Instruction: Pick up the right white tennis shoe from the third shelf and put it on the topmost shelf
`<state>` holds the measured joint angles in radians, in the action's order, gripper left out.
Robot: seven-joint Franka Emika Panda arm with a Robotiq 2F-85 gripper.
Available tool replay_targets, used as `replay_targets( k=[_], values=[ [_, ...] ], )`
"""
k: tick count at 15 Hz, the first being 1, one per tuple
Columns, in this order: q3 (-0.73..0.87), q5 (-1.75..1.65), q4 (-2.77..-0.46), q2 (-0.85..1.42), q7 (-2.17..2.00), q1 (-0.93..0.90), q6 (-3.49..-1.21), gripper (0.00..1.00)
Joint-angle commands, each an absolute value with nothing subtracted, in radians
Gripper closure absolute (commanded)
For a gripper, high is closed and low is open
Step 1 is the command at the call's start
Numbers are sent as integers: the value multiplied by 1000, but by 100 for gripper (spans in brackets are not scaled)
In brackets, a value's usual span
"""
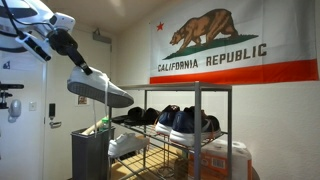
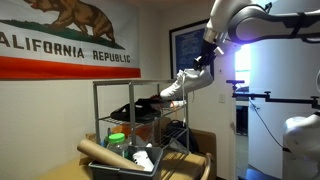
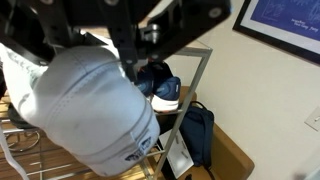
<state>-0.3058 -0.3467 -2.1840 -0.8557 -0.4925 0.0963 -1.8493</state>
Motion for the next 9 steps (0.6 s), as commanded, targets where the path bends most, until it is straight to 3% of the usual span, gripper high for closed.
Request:
replay_targets(
  k=[1, 9],
  values=[
    [-334, -386, -2012, -743, -468, 134, -1798, 98],
    [-358, -483, -1748, -594, -467, 130, -1638, 98]
  ],
)
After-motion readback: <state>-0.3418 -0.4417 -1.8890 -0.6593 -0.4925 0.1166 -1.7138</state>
